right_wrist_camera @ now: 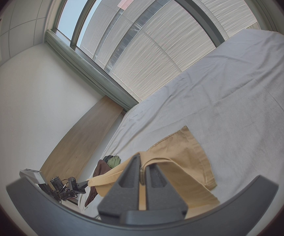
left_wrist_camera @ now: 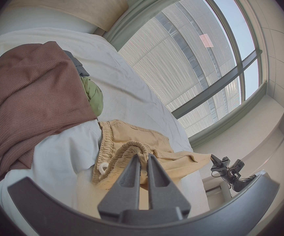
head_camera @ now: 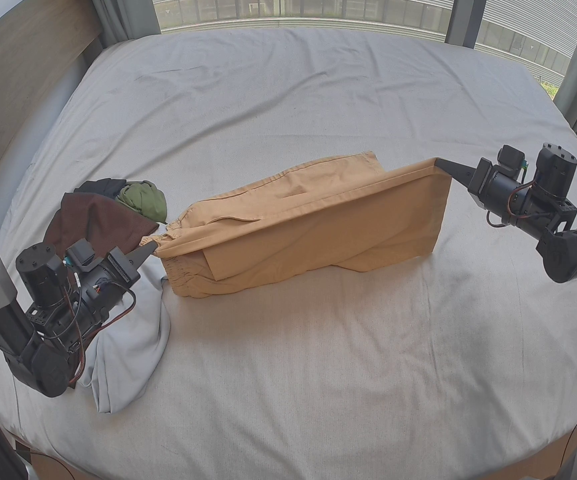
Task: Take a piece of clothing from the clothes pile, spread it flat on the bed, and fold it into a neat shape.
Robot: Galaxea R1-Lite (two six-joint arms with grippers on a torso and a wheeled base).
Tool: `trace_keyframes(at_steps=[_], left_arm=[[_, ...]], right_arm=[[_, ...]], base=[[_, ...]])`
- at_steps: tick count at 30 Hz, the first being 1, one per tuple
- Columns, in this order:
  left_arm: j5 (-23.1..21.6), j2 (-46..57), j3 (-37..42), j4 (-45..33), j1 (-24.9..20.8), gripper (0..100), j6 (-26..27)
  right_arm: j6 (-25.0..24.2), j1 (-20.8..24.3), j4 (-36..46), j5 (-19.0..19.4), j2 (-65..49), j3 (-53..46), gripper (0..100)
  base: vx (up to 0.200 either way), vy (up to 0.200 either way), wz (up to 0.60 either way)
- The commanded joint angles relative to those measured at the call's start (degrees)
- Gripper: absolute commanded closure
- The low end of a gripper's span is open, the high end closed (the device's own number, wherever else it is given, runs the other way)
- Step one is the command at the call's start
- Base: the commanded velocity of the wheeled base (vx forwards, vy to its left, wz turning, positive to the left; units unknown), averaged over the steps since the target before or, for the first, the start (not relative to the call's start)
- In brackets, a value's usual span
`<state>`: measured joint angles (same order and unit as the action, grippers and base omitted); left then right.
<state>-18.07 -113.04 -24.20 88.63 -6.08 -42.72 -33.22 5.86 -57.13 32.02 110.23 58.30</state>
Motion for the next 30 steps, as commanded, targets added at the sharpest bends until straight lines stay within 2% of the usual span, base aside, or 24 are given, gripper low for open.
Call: trace_keyframes(at_steps=[1, 5, 20, 30], left_arm=[[1.6, -2.1, -2.4, 0.1, -0.1, 100, -0.4], [4.1, -3.5, -4.8, 0.0, -0.1, 100, -0.9], [6.7, -4.7, -7.5, 0.0, -0.8, 100, -3.0], [7.5, -6.3, -8.8, 0.0, -0.9, 100, -3.0]], right_arm=[[0.0, 0.2, 2.6, 0.0, 3.4, 5.7, 100], [0.1, 0.4, 5.4, 0.0, 5.9, 11.2, 100], [0.1, 1.9, 14.5, -0.1, 14.5, 29.4, 100], [0.1, 2.5, 14.5, -0.1, 17.6, 31.6, 100]], base=[[0.000, 0.000, 0.00], [0.000, 0.000, 0.00], [0.000, 0.000, 0.00], [0.000, 0.000, 0.00]])
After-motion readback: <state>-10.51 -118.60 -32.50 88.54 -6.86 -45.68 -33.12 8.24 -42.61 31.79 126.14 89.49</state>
